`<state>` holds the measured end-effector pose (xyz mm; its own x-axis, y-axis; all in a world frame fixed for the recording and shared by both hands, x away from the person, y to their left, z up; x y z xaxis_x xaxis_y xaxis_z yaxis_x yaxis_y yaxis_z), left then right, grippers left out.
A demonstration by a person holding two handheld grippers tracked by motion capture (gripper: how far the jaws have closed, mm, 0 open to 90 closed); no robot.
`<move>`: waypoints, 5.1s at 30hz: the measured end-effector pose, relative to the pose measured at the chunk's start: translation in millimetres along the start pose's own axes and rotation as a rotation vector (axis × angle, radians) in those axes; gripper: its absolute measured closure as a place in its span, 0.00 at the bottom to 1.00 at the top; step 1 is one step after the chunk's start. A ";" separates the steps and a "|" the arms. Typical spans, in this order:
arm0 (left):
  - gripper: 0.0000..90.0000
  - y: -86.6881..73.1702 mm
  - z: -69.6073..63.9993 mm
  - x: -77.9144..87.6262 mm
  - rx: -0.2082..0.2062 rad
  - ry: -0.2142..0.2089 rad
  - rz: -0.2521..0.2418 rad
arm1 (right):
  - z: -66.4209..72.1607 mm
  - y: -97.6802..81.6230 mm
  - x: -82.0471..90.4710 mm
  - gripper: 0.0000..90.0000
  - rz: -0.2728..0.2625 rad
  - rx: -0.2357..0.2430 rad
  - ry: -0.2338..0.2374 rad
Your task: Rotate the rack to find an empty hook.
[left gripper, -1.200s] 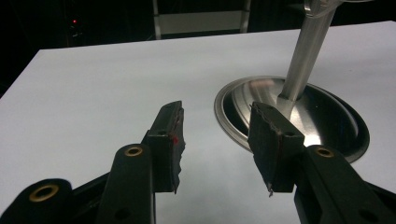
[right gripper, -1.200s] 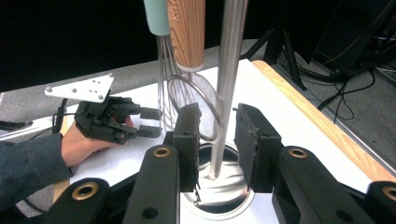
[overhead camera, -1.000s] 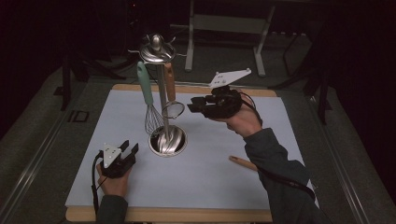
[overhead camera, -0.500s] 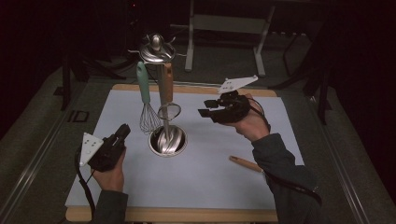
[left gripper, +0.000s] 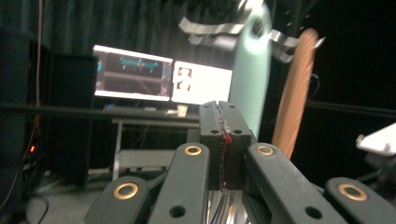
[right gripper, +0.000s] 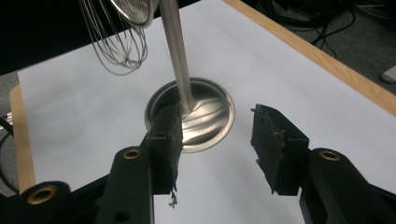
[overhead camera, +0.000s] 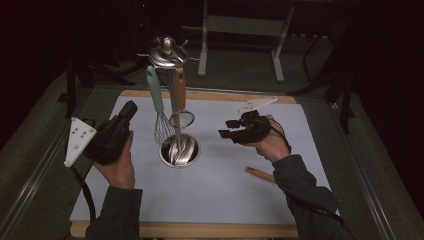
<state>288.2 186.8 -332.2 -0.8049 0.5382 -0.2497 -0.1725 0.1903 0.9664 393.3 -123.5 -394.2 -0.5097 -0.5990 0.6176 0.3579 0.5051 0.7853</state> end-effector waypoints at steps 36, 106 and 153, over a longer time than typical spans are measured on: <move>1.00 45.8 -9.7 -50.0 -0.093 -0.034 -0.030 | -8.1 -19.1 -6.5 0.57 0.013 -0.044 0.023; 1.00 51.6 28.9 -60.7 -0.135 0.050 0.079 | -21.4 -41.6 -6.3 0.57 0.039 -0.093 0.016; 1.00 27.0 48.1 -45.4 -0.069 0.074 0.150 | -36.0 -65.9 0.7 0.63 0.076 -0.114 -0.034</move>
<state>347.5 207.0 -297.6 -0.8637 0.4942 -0.0994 -0.0834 0.0543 0.9950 397.6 -179.6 -443.9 -0.5029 -0.5393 0.6755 0.4824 0.4733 0.7370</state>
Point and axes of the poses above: each handheld gripper's, and its own axes: x roughly backward along the jaws, y roughly out of its top, z roughly to its left, the point moved 4 cm from there along -x, roughly forward along the jaws, and after that the axes turned 10 degrees about -y, right-handed, at the moved point
